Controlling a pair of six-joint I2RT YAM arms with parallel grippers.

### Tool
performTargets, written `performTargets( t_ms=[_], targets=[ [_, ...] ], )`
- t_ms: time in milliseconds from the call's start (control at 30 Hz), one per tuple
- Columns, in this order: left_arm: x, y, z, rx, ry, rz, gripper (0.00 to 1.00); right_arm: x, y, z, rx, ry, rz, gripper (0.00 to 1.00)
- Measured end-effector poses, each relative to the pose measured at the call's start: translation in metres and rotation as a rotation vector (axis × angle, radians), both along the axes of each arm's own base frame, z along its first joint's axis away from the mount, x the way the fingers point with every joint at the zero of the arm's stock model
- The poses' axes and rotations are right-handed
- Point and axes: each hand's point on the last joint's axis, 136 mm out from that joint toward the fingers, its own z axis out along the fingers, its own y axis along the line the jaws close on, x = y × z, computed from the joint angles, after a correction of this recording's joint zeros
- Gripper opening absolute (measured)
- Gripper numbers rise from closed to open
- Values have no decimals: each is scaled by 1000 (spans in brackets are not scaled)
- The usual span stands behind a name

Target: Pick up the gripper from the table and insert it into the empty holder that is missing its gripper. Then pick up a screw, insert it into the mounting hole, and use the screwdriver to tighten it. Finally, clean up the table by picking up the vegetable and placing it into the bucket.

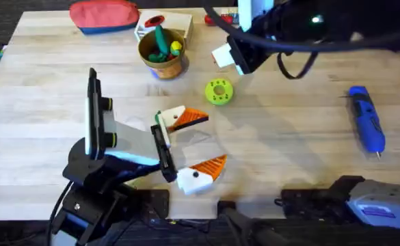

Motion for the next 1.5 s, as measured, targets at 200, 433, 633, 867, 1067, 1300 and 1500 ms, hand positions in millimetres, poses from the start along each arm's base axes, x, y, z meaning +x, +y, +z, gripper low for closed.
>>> performTargets(
  t_ms=[200,433,633,867,1067,1300,1500],
  targets=[
    [0,0,0,0,0,0,988,-48,20,12,9,22,100,4],
    [0,0,0,3,-7,0,988,-92,53,11,34,72,185,4],
    [0,0,0,20,-58,-3,987,-110,65,11,56,110,191,3],
    [-1,0,0,29,-84,-9,987,-113,67,11,83,149,166,3],
    [-1,0,0,29,-84,-12,988,-115,74,11,97,155,177,3],
    [-1,0,0,29,-84,-12,987,-113,79,-5,64,183,174,3],
    [-1,0,0,29,-84,-12,988,-114,81,-7,63,196,180,3]
  ],
)
